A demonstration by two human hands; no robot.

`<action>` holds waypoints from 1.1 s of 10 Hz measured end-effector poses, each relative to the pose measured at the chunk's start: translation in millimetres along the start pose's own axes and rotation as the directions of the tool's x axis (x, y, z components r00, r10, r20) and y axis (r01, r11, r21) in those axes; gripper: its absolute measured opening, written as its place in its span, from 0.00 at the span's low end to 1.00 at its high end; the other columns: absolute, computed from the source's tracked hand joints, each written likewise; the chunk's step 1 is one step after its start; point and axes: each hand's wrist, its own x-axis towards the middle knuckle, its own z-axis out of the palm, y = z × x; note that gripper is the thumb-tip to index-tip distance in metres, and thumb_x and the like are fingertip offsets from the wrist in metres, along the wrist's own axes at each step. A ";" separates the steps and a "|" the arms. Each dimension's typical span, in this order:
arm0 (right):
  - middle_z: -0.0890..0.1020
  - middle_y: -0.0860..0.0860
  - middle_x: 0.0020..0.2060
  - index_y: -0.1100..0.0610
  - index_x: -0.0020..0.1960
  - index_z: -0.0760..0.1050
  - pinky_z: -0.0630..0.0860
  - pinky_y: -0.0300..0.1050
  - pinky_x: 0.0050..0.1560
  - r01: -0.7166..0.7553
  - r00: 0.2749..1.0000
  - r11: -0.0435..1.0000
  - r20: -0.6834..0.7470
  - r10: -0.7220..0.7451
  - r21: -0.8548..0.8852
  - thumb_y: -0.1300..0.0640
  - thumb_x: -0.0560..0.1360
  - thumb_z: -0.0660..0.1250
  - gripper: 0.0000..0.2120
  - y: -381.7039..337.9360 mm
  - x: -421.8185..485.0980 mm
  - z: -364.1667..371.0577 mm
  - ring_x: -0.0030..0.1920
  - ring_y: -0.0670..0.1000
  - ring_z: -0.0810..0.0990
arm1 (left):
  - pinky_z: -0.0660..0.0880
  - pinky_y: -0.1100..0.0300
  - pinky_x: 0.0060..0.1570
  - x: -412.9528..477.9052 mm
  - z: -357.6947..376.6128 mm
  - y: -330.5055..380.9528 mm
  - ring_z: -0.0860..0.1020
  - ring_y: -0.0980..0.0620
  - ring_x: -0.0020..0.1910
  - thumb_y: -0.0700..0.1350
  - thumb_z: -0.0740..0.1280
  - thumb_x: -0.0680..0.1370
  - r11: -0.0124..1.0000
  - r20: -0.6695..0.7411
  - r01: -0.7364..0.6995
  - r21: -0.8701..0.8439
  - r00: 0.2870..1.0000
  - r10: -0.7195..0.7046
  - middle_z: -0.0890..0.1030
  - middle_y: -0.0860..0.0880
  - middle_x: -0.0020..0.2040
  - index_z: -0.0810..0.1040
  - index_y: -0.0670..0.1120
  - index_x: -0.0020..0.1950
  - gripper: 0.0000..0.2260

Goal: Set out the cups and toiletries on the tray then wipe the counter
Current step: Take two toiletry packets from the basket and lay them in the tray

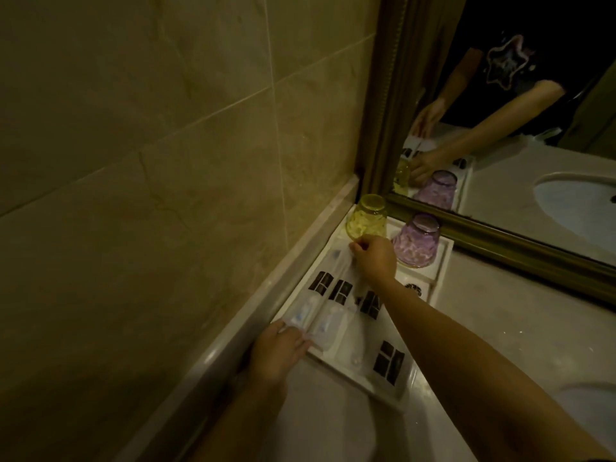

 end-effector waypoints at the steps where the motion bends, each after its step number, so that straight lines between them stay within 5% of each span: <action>1: 0.83 0.57 0.47 0.58 0.50 0.82 0.75 0.54 0.55 0.074 0.995 0.988 -0.053 -0.082 -0.138 0.55 0.76 0.64 0.10 4.4 -0.4 4.6 0.50 0.56 0.78 | 0.73 0.63 0.45 4.0 1.7 -5.8 0.79 0.63 0.29 0.32 0.59 0.76 0.997 -0.031 -0.022 -0.075 0.999 0.020 0.77 0.44 0.51 0.68 0.37 0.66 0.18; 2: 0.82 0.57 0.47 0.58 0.49 0.81 0.68 0.53 0.59 0.114 0.985 0.958 -0.097 -0.144 -0.264 0.54 0.77 0.62 0.11 7.6 -1.1 9.9 0.52 0.57 0.75 | 0.75 0.68 0.39 -7.1 -5.8 6.3 0.82 0.59 0.37 0.34 0.56 0.76 0.982 0.177 -0.177 -0.072 0.966 0.187 0.83 0.44 0.47 0.79 0.37 0.56 0.14; 3: 0.80 0.56 0.48 0.58 0.50 0.80 0.62 0.52 0.59 0.159 0.970 0.919 -0.119 -0.214 -0.360 0.54 0.77 0.60 0.12 12.7 -4.3 13.9 0.54 0.57 0.73 | 0.79 0.60 0.43 -11.5 -18.5 3.5 0.84 0.52 0.41 0.35 0.72 0.67 0.584 0.229 -0.615 0.530 0.767 0.599 0.86 0.48 0.39 0.85 0.43 0.39 0.05; 4: 0.78 0.57 0.50 0.58 0.52 0.79 0.61 0.52 0.57 0.186 0.961 0.890 -0.111 -0.253 -0.417 0.55 0.77 0.60 0.12 15.1 -5.1 16.0 0.55 0.58 0.71 | 0.73 0.57 0.56 -9.1 1.3 -7.3 0.76 0.48 0.60 0.37 0.66 0.74 0.865 -0.052 -0.306 0.397 0.934 0.354 0.75 0.44 0.65 0.70 0.45 0.67 0.21; 5: 0.76 0.57 0.52 0.59 0.54 0.77 0.61 0.52 0.57 0.190 0.964 0.887 -0.094 -0.250 -0.420 0.54 0.77 0.60 0.12 13.4 -3.6 14.6 0.56 0.58 0.69 | 0.70 0.57 0.62 -1.3 12.1 -19.0 0.70 0.53 0.65 0.42 0.61 0.78 0.658 0.014 -0.289 0.695 0.921 0.390 0.66 0.49 0.72 0.63 0.52 0.71 0.22; 6: 0.76 0.57 0.54 0.58 0.56 0.74 0.62 0.51 0.57 0.214 0.963 0.897 -0.071 -0.260 -0.386 0.54 0.78 0.59 0.12 10.5 -3.5 10.4 0.57 0.58 0.69 | 0.49 0.55 0.73 5.0 15.6 -27.9 0.49 0.55 0.75 0.50 0.54 0.80 0.233 0.282 -0.401 0.886 0.865 0.415 0.55 0.53 0.77 0.58 0.55 0.73 0.21; 7: 0.76 0.56 0.55 0.57 0.57 0.74 0.62 0.51 0.58 0.253 0.956 0.904 -0.054 -0.288 -0.344 0.56 0.78 0.59 0.11 7.9 -8.0 2.0 0.57 0.57 0.70 | 0.44 0.56 0.72 13.8 18.4 -45.7 0.45 0.53 0.76 0.54 0.50 0.80 0.050 0.315 -0.354 0.934 0.881 0.353 0.52 0.53 0.77 0.53 0.54 0.74 0.23; 9: 0.75 0.57 0.57 0.58 0.61 0.72 0.63 0.51 0.58 0.353 0.933 0.846 0.216 -0.288 -0.399 0.59 0.77 0.56 0.14 13.5 -28.4 -7.7 0.60 0.58 0.70 | 0.51 0.53 0.73 15.9 22.9 -52.5 0.51 0.51 0.75 0.58 0.51 0.78 -0.013 0.313 -0.333 0.943 0.869 0.383 0.57 0.52 0.76 0.56 0.53 0.74 0.24; 11: 0.73 0.59 0.62 0.58 0.65 0.69 0.65 0.52 0.60 0.327 0.944 0.868 0.181 -0.278 -0.374 0.51 0.78 0.58 0.18 11.1 -45.5 -31.3 0.62 0.60 0.69 | 0.61 0.53 0.67 14.8 24.4 -28.1 0.62 0.48 0.70 0.57 0.53 0.78 -0.113 0.420 -0.411 0.905 0.814 0.402 0.66 0.47 0.71 0.63 0.49 0.70 0.23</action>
